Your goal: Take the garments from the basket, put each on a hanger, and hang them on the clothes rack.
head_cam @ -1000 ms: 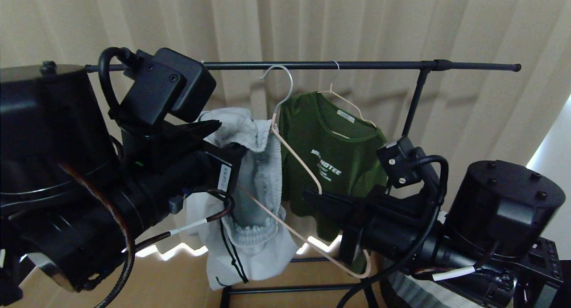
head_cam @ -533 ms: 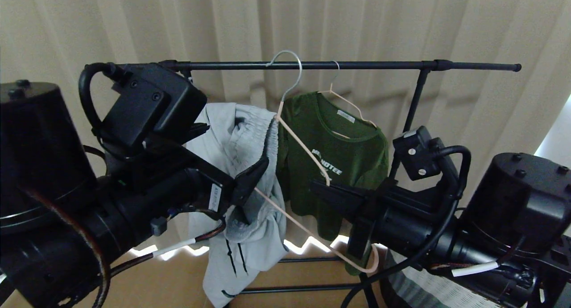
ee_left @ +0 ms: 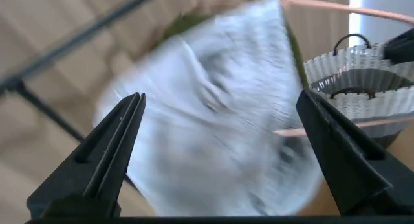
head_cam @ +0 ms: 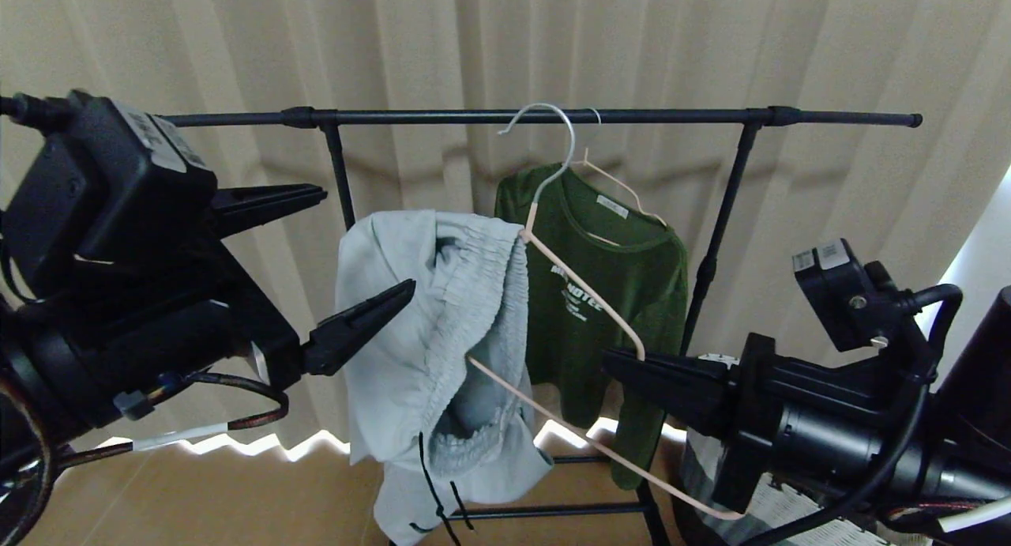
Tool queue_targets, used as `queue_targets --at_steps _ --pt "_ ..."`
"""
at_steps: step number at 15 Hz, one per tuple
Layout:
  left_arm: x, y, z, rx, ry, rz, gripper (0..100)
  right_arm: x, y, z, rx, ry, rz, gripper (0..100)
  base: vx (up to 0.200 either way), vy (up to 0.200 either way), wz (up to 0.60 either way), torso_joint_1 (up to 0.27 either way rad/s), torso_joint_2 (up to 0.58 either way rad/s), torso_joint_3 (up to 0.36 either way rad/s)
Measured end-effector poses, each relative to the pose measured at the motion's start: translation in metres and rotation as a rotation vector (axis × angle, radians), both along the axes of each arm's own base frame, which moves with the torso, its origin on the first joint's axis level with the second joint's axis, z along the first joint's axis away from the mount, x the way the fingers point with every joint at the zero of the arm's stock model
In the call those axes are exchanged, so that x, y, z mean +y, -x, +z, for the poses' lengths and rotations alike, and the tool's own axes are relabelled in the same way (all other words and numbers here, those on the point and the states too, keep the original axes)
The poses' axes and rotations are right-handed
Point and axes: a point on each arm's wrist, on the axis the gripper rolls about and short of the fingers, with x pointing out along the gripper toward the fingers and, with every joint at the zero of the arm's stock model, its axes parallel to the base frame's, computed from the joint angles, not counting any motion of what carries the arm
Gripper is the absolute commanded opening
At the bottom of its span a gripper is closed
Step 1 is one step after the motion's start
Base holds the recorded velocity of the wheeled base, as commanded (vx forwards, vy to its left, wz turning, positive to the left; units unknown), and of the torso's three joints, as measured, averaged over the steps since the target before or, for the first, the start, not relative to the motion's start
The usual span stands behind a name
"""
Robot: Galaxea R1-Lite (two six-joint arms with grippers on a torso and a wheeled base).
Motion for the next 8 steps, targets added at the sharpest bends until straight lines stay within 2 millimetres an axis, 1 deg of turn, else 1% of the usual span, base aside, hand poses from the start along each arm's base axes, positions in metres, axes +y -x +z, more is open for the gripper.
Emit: queue_targets --at_steps 1,2,4,6,8 --pt "0.005 -0.003 0.000 -0.026 -0.013 -0.012 100 -0.005 0.002 0.001 0.007 0.003 0.018 0 0.000 0.000 0.00 0.000 0.00 0.000" --pt "0.007 -0.005 0.001 -0.056 -0.024 -0.061 100 -0.011 0.003 0.002 0.024 0.010 0.064 0 0.000 0.000 0.00 0.000 0.00 0.000" --pt "0.009 -0.012 0.000 -0.119 -0.073 -0.099 100 -0.020 0.002 0.005 0.035 0.008 0.097 0 0.000 0.000 0.00 0.000 0.00 0.000" --pt "0.007 -0.020 -0.005 -0.152 -0.140 -0.103 100 -0.023 0.001 0.007 0.026 0.001 0.088 0 0.000 0.000 0.00 0.000 0.00 0.000" --pt "0.002 -0.028 -0.011 -0.189 -0.207 -0.120 100 -0.022 -0.001 0.004 0.038 0.010 0.089 0 0.000 0.000 0.00 0.000 0.00 0.000"
